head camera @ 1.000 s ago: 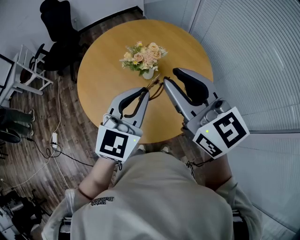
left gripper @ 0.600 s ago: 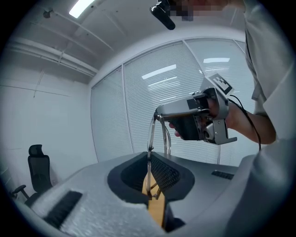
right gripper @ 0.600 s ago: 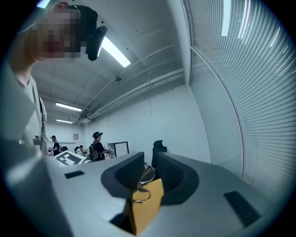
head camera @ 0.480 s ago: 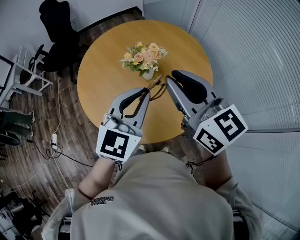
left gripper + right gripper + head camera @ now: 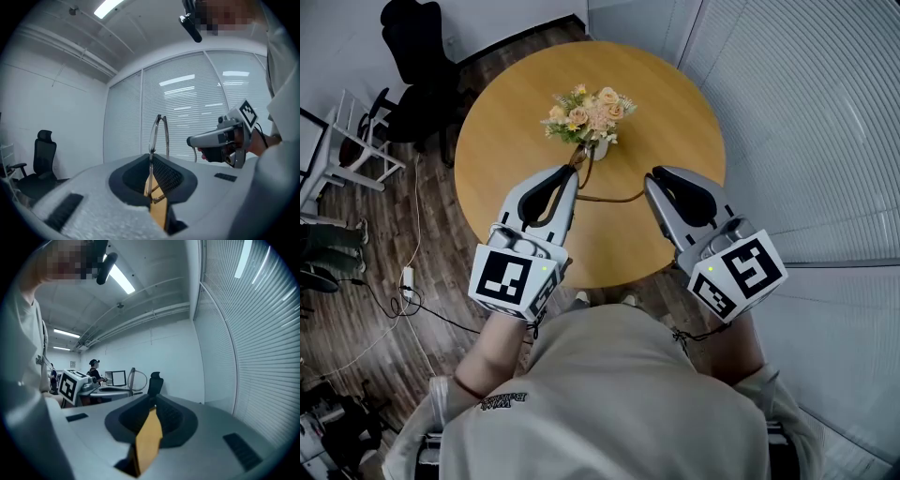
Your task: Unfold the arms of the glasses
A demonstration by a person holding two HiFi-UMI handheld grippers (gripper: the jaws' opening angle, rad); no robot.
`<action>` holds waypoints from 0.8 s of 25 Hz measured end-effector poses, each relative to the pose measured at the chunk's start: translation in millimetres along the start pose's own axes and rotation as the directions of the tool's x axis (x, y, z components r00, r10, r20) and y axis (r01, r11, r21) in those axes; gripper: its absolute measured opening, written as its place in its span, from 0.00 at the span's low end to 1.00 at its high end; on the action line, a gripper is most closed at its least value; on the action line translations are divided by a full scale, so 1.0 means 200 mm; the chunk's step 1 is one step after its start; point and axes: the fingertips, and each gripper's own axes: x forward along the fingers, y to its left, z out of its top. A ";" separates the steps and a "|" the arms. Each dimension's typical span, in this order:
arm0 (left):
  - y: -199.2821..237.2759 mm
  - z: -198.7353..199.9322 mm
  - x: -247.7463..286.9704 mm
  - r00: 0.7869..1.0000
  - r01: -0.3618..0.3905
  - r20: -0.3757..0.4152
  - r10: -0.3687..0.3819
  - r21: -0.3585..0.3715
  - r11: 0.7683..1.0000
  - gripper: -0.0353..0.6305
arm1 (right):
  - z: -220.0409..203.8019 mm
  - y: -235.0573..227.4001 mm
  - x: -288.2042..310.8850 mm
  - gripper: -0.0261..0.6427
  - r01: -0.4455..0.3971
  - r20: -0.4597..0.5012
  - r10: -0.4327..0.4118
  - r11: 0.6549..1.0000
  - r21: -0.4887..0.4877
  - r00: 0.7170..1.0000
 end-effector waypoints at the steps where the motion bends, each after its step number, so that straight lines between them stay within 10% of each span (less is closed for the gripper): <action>1: 0.02 0.01 0.00 1.000 -0.008 0.006 0.008 -0.025 1.000 0.11 | -0.02 0.00 -0.01 0.13 0.002 -0.005 -0.002 1.000 0.010 1.000; 20: 0.13 0.00 -0.04 0.997 -0.052 0.039 0.064 -0.238 0.970 0.11 | -0.32 0.02 -0.06 0.13 -0.002 -0.168 0.005 1.000 0.017 0.986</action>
